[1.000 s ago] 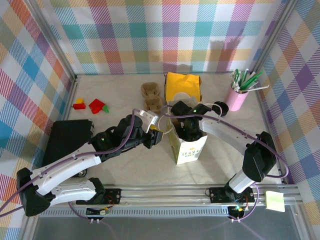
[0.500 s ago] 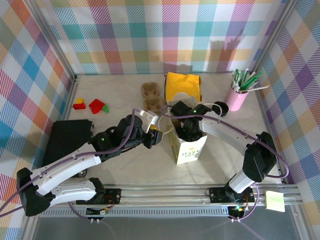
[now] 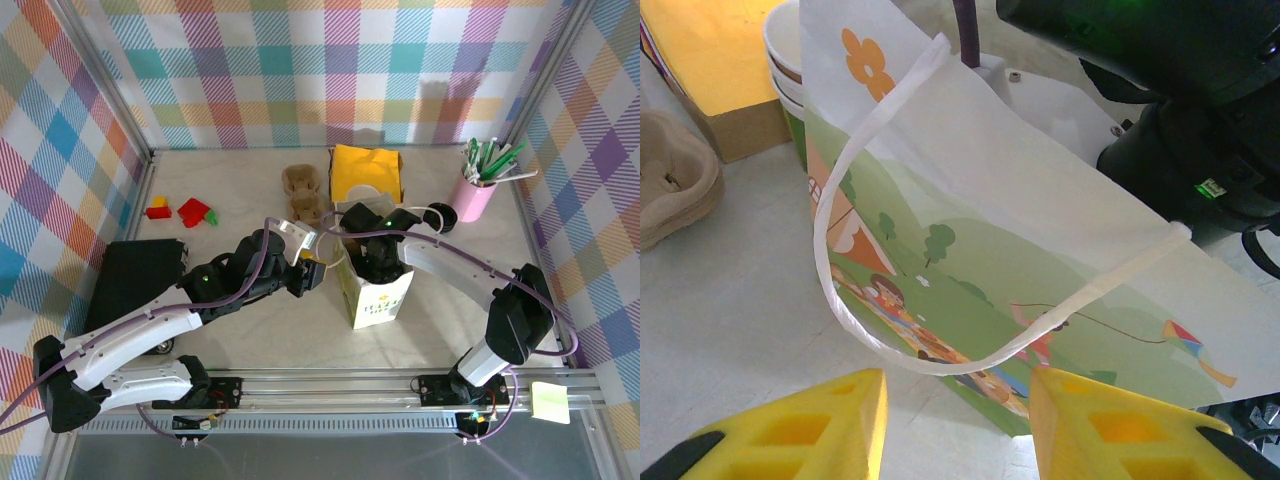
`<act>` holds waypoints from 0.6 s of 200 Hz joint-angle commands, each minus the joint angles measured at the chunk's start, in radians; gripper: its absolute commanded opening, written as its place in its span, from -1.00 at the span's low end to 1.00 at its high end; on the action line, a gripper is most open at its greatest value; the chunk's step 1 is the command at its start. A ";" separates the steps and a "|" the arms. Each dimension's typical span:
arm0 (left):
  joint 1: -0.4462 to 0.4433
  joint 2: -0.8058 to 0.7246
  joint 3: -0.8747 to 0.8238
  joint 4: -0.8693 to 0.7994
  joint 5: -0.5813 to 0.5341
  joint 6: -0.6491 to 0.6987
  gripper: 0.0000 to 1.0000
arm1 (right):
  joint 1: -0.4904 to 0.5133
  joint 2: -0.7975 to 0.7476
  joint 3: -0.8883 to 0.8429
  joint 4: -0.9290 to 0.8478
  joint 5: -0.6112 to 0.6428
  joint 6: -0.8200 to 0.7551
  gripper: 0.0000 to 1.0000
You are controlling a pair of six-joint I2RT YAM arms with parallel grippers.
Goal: Pack the takeout coffee
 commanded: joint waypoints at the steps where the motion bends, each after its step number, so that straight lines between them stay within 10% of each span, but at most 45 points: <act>1: 0.010 -0.009 -0.005 0.023 0.002 -0.006 -0.17 | 0.011 -0.003 -0.003 -0.015 0.028 0.011 0.19; 120: 0.010 0.000 -0.007 0.026 0.001 -0.012 -0.17 | 0.013 0.014 -0.073 0.050 0.022 0.013 0.19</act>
